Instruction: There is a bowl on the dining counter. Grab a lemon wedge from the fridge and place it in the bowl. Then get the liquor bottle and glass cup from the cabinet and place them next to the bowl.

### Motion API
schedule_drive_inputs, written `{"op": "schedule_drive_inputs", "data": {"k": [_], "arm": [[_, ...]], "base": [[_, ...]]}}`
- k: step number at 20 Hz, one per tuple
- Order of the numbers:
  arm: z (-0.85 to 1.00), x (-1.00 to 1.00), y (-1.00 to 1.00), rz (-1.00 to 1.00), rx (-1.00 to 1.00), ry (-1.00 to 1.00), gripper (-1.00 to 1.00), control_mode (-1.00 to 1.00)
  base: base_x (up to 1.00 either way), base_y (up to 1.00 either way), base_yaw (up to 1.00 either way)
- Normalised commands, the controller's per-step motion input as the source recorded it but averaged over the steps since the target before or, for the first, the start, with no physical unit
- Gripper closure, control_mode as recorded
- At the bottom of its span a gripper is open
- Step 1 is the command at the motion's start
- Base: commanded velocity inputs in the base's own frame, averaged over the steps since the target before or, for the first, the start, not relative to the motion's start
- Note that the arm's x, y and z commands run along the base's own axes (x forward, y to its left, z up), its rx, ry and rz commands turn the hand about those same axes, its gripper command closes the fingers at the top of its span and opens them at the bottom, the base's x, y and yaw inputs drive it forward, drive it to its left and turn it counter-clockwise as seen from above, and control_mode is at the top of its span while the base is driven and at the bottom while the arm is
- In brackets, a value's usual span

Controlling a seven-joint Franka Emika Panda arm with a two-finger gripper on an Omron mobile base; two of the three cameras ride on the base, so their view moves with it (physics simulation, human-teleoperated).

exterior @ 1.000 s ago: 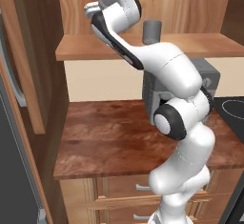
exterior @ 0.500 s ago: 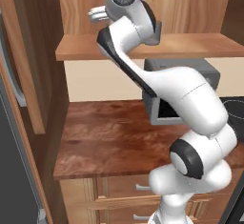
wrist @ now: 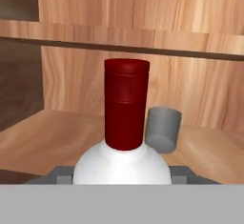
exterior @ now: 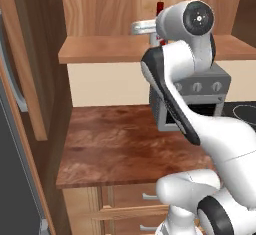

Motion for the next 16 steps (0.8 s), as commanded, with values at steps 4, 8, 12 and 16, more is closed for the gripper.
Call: {"op": "schedule_drive_inputs", "data": {"k": [4,8,12,16], "arm": [[0.0,-1.0,-0.66,0.06,0.0,0.0,1.0,-1.0],[0.0,-1.0,-0.43,0.06,0.0,0.0,1.0,-1.0],[0.0,-1.0,-0.24,0.04,0.0,0.04,1.0,-1.0],[-0.02,-0.92,-0.07,0.02,0.0,0.13,1.0,-1.0]], "base": [[0.0,0.0,0.0],[0.0,0.0,0.0],[0.0,0.0,0.0],[0.0,0.0,0.0]]}}
